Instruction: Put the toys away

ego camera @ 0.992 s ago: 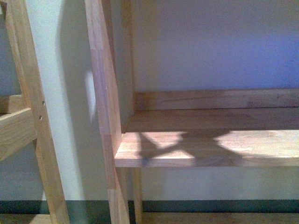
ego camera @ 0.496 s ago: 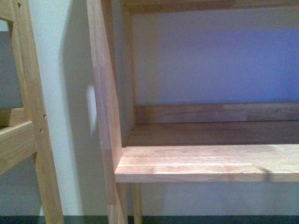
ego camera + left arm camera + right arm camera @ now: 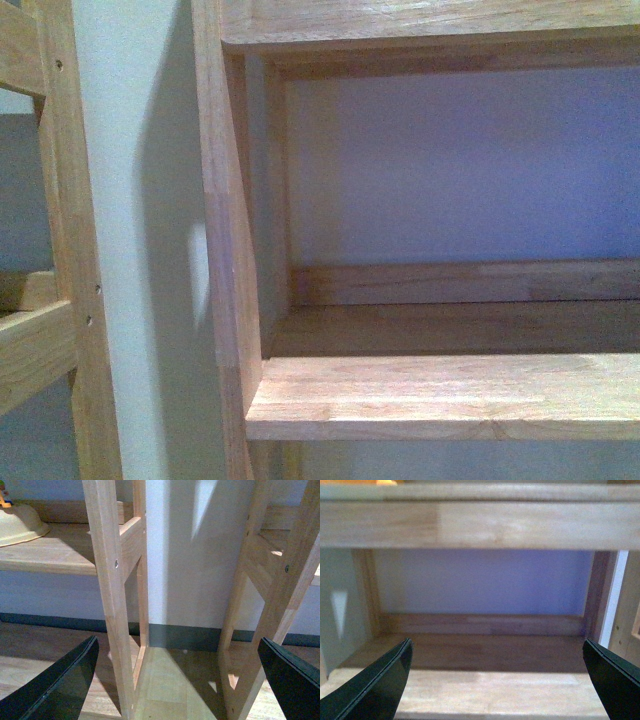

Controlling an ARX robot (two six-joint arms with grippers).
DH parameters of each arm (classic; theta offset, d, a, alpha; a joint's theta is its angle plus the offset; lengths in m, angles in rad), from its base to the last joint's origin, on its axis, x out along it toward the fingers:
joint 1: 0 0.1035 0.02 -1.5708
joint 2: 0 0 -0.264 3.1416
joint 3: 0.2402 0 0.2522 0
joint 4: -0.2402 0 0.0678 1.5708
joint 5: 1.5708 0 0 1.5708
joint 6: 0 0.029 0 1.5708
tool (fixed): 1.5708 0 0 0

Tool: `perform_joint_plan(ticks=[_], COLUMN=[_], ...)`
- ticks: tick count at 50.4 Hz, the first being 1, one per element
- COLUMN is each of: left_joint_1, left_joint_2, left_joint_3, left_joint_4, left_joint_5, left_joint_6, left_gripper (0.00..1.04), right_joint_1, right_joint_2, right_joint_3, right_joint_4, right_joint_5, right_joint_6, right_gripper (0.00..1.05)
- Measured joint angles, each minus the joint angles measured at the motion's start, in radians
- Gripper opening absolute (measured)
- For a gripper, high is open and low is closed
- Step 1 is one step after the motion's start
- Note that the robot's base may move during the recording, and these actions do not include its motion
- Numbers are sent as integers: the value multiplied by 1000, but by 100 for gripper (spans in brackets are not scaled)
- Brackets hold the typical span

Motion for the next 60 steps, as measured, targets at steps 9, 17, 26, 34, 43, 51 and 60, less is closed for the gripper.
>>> perform_joint_plan(ticks=[9,17,26,34,43,51,60], left_joint_1=[0,0,0,0,0,0,0], left_joint_2=[0,0,0,0,0,0,0], left_joint_3=[0,0,0,0,0,0,0], left_joint_4=[0,0,0,0,0,0,0], left_joint_5=[0,0,1,0,0,0,0], left_joint_6=[0,0,0,0,0,0,0], left_gripper=[99,99,99,99,99,99,99], right_joint_1=[-68,-143,-307,-309,-310,-310,-310], right_joint_2=[-42,-106,-177,-215,-251,-271,-284], right_joint_3=[-25,-121,-229,-289,-339,-363,-378], right_joint_4=[-261,-263,-230,-208,-195,-188,-186], right_joint_5=[-164,-240,-396,-399,-399,-399,-399], right_joint_6=[65,87,94,94,94,94,94], right_gripper=[86,58,20,18,18,18,18])
